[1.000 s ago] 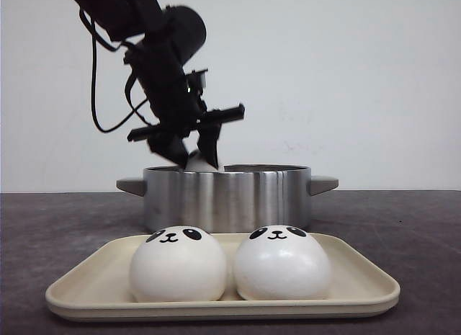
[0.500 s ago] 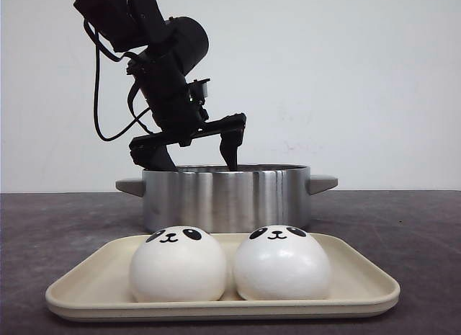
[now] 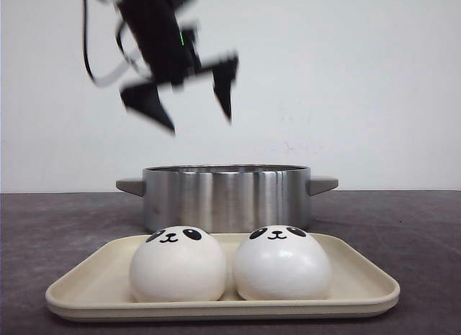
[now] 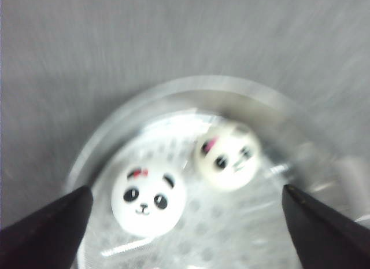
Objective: Steam buns
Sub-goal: 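Lower the bun into the pot and open the left gripper, then lower the right gripper onto the nearer panda bun and close it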
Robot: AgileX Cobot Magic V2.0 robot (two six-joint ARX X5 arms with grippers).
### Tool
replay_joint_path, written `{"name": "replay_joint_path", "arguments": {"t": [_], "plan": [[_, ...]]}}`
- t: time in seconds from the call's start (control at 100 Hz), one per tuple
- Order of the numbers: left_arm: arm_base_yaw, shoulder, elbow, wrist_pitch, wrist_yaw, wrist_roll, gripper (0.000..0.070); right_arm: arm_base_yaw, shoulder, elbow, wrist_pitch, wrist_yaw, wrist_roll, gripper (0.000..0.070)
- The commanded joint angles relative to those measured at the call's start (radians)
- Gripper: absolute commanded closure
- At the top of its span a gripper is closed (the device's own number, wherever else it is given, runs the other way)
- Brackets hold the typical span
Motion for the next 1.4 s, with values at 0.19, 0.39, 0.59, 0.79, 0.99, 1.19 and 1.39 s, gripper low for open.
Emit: {"name": "replay_joint_path", "arguments": {"t": [0.19,0.39,0.59,0.79,0.99,1.19,1.39], "plan": [[-0.011,-0.312,0.034,-0.1,-0.003,0.036,0.0105,0.01,0.015,-0.351,0.231,-0.175,0.185,0.0686],[-0.028,-0.525,0.034,-0.192,-0.003,0.103,0.0105,0.017,0.015,-0.527,0.284,-0.303,0.282,0.0686],[-0.031,-0.673,0.034,-0.278,-0.003,0.104,0.0105,0.017,0.019,-0.592,0.296,-0.347,0.287,0.0604],[-0.031,-0.768,0.034,-0.328,-0.003,0.118,0.0105,0.018,0.057,-0.592,0.311,-0.392,0.318,0.0215],[-0.031,-0.808,0.034,-0.329,-0.003,0.118,0.0109,0.028,0.153,-0.594,0.307,-0.444,0.35,0.016],[-0.031,-0.811,0.034,-0.357,-0.003,0.117,0.0109,0.046,0.278,-0.594,0.308,-0.457,0.366,0.0126],[-0.031,-0.811,0.034,-0.378,-0.003,0.116,0.0108,0.05,0.403,-0.594,0.316,-0.451,0.365,0.0138]]}}
